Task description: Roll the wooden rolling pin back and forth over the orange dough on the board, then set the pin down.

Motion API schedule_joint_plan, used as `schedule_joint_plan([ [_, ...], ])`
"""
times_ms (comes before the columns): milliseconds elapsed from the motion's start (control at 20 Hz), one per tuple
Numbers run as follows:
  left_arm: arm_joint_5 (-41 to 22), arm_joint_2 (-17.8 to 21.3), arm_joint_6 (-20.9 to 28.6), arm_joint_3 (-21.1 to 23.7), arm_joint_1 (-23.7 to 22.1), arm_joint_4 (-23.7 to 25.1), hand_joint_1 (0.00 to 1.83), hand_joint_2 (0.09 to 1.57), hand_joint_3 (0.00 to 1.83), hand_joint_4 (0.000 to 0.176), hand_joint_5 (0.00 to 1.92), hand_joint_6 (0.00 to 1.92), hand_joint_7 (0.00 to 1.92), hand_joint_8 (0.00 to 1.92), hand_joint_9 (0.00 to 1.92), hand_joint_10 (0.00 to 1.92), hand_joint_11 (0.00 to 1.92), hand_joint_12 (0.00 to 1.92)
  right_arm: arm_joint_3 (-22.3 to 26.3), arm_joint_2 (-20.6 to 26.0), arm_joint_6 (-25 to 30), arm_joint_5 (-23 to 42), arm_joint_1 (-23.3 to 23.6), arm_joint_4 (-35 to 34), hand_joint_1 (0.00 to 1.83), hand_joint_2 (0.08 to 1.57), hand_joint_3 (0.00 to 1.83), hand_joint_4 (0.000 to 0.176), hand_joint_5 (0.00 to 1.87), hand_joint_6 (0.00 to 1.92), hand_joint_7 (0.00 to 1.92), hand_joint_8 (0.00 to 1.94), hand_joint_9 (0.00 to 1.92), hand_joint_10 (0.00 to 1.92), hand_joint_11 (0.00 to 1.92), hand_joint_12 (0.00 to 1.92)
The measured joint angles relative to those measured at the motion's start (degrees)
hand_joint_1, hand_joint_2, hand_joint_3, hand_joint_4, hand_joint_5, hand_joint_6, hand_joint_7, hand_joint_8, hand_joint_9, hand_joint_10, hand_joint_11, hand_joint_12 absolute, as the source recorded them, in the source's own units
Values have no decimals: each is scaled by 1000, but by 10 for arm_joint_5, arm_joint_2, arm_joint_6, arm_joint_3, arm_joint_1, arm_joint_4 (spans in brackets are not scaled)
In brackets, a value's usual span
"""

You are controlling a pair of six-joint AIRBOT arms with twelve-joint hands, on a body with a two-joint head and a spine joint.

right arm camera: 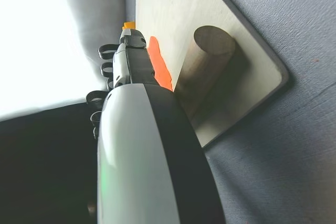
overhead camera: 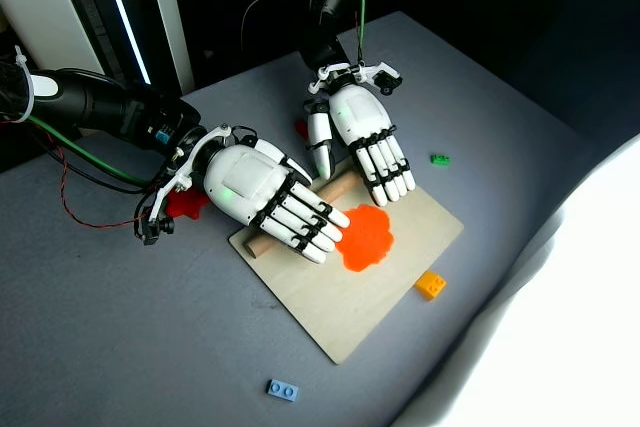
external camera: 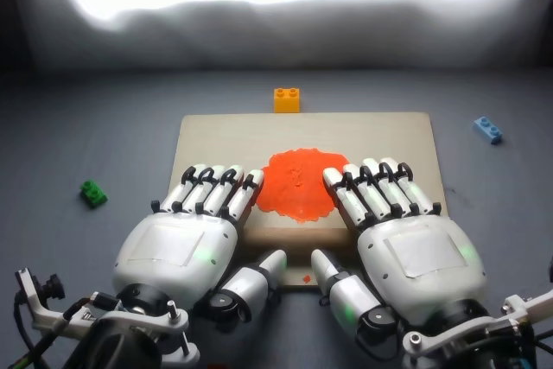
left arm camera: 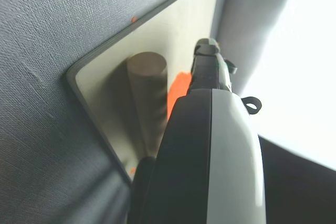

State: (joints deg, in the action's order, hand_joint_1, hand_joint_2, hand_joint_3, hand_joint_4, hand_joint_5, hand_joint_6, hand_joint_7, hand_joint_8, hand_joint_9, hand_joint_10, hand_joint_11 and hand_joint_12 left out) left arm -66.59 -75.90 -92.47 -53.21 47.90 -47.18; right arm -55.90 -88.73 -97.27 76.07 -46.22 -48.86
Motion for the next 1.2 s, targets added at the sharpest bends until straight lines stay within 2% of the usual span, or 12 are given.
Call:
schedule_joint_plan([
  [450, -2, -13, -2, -13, 0, 2, 0, 1492, 20, 0, 0, 0, 0, 0, 0, 0, 0, 0, -29, -15, 29, -5, 0, 0, 0, 1566, 54, 0, 116, 16, 87, 4, 41, 9, 0, 0],
  [1050, 0, -29, -2, -31, -4, 0, 0, 1495, 17, 0, 0, 0, 6, 2, 0, 0, 0, 0, -51, -18, 30, -13, 0, 4, 0, 1554, 25, 0, 146, 15, 143, 9, 89, 17, 14, 33],
  [1100, 1, -29, -2, -32, -4, 1, 0, 1496, 17, 0, 6, 3, 12, 5, 0, 0, 0, 0, -54, -19, 31, -14, 0, 4, 0, 1567, 10, 0, 149, 6, 144, 4, 98, 7, 2, 105],
  [1200, 0, -30, -1, -37, -5, 0, 0, 1499, 17, 0, 24, 10, 20, 7, 0, 0, 0, 0, -57, -19, 33, -14, 0, 4, 0, 1570, 12, 0, 156, 5, 153, 3, 92, 1, 0, 114],
])
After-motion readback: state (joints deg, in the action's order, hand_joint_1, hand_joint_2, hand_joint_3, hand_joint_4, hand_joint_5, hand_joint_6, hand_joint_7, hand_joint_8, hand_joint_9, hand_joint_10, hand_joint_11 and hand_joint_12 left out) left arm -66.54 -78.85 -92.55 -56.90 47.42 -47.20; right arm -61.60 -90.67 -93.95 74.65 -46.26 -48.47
